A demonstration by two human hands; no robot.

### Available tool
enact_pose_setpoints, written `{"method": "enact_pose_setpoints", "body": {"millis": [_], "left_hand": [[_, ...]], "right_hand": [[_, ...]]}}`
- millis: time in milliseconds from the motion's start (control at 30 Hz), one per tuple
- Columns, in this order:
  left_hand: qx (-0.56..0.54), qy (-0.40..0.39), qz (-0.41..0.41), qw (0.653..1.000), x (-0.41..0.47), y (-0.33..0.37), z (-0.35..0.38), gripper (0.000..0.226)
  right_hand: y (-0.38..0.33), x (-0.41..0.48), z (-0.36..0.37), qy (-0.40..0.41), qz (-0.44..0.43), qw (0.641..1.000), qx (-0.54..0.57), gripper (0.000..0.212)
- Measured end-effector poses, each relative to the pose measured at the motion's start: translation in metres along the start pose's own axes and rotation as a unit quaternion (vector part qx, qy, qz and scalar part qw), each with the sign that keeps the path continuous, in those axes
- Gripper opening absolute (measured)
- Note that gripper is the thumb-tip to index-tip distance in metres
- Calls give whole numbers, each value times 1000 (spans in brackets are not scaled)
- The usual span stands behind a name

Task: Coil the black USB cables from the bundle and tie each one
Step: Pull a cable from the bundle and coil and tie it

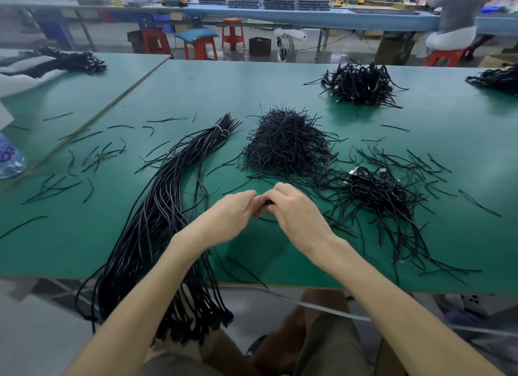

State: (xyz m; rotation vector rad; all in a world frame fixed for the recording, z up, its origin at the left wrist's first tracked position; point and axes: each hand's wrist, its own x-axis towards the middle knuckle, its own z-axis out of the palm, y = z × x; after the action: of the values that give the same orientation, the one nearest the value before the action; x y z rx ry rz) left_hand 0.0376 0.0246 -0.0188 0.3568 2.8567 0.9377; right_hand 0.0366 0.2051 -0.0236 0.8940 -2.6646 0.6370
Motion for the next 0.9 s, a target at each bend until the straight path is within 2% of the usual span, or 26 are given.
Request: {"method": "enact_pose_setpoints", "body": {"millis": [133, 200, 267, 367, 467, 633, 800, 900], "left_hand": [[-81, 134, -49, 986, 15, -8, 8, 45], [-202, 187, -95, 957, 23, -13, 10, 45], [-305, 213, -129, 919, 25, -18, 14, 43], [-360, 209, -136, 899, 24, -22, 20, 41], [-398, 188, -126, 889, 22, -25, 18, 39], [-384, 173, -100, 902, 18, -25, 20, 41], [-379, 180, -98, 903, 20, -26, 20, 41], [-376, 178, -89, 905, 21, -25, 21, 41]], "right_hand": [[2, 10, -9, 90, -36, 988, -118, 49], [4, 14, -10, 141, -41, 983, -111, 43], [10, 18, -8, 161, 4, 985, -64, 30], [27, 29, -2, 145, 148, 977, 58, 21], [42, 48, 0, 144, 223, 959, 101, 20], [53, 85, 7, 107, 266, 956, 66, 24], [59, 92, 16, 92, 275, 957, 27, 10], [63, 83, 18, 91, 274, 957, 25, 9]]}}
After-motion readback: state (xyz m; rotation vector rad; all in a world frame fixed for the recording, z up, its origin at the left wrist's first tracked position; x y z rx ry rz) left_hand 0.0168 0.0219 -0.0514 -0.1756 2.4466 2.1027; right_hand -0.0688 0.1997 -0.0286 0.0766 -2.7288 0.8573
